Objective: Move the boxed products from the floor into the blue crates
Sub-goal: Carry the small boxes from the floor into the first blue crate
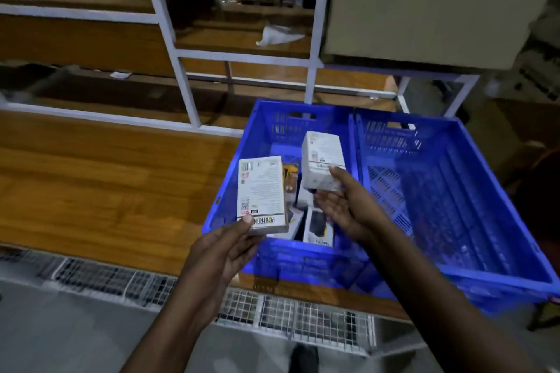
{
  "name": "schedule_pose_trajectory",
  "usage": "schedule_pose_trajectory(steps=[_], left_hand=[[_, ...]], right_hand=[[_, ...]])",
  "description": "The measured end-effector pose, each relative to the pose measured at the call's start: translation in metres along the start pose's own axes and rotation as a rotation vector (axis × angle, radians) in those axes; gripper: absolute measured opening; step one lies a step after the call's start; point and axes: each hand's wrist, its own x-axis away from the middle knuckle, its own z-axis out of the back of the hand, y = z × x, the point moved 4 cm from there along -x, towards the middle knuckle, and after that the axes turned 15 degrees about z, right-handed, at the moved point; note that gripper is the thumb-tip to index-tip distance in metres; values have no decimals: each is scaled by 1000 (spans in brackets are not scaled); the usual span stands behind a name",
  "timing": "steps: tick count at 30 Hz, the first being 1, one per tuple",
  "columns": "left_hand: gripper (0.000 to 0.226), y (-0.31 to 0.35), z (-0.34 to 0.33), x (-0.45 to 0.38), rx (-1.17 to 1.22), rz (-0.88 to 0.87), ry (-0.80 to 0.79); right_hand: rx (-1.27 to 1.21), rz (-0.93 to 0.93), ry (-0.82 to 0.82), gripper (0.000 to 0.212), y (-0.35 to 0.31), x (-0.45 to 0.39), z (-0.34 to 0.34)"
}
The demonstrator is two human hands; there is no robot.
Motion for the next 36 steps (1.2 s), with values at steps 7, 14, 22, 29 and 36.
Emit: schedule_pose_trajectory(steps=[7, 14, 22, 29, 36], left_hand=[[54, 27, -23, -50, -18, -3, 56], [48, 47, -42, -93, 53, -16, 158], [51, 46, -49, -125, 61, 11, 241], [42, 61, -60, -163, -56, 57, 200], [27, 78, -75, -206, -222, 58, 121]], right_hand=[[174, -15, 101, 81, 16, -150, -27], [644, 42, 93, 114, 15, -227, -45], [1024, 80, -220, 74, 38, -261, -79], [994, 143, -279, 64, 16, -258, -68], [323, -209, -347, 49, 6, -161, -53]])
